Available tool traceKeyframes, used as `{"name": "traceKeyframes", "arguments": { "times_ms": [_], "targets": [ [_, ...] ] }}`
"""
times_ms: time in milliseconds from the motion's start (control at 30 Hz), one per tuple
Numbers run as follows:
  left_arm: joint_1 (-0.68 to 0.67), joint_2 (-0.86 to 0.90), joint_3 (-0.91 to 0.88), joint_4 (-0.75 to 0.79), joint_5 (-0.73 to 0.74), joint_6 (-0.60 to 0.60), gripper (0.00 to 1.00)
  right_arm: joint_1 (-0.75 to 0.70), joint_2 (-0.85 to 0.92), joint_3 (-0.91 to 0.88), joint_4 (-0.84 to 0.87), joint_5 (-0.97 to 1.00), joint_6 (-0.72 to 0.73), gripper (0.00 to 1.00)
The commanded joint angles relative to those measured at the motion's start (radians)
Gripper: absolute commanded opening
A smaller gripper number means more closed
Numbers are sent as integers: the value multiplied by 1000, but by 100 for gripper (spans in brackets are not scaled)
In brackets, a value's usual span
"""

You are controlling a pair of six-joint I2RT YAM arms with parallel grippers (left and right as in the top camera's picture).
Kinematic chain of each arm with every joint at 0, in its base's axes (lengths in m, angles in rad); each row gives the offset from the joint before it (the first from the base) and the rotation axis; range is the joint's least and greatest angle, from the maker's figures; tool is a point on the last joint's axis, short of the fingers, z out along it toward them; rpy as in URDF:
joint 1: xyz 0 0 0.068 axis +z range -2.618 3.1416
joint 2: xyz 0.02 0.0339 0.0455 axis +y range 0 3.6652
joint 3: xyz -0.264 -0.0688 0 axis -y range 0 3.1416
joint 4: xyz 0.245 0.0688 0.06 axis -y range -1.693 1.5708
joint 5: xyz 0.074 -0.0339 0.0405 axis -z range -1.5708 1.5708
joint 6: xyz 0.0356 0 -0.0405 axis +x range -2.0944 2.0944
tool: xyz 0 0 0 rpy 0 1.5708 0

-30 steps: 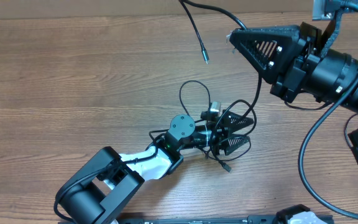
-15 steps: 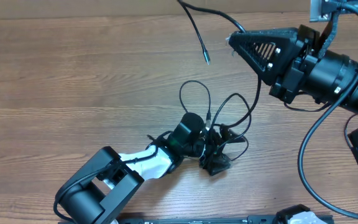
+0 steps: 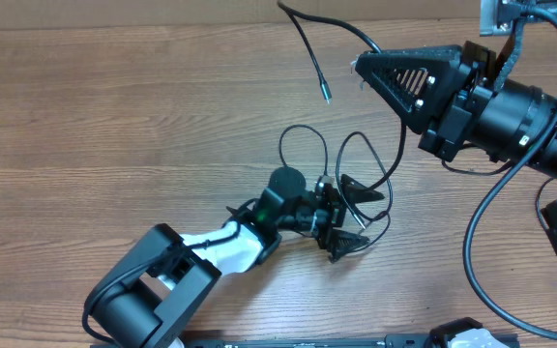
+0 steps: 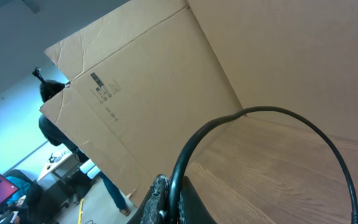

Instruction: Untangle cables

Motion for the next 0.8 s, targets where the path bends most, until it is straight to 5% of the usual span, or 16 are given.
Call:
{"name": "traceKeyframes", "arguments": {
  "times_ms": [0,200,333,400,767],
  "targets": [
    [-48,7,7,40,-49,-46,100,6,-16,18,0,-6,-9,4],
    [-92,7,7,92,-99,-46,99,6,-16,18,-24,-6,-9,4],
    [-91,7,7,82,-146,-43,29,6,-16,18,-32,-6,-9,4],
    [-91,7,7,75,-174,-43,10,6,-16,18,-38,-6,-9,4],
    [-46,7,6,-87,-151,85,7,6,-16,18,-128,-4,-114,4]
  ]
}}
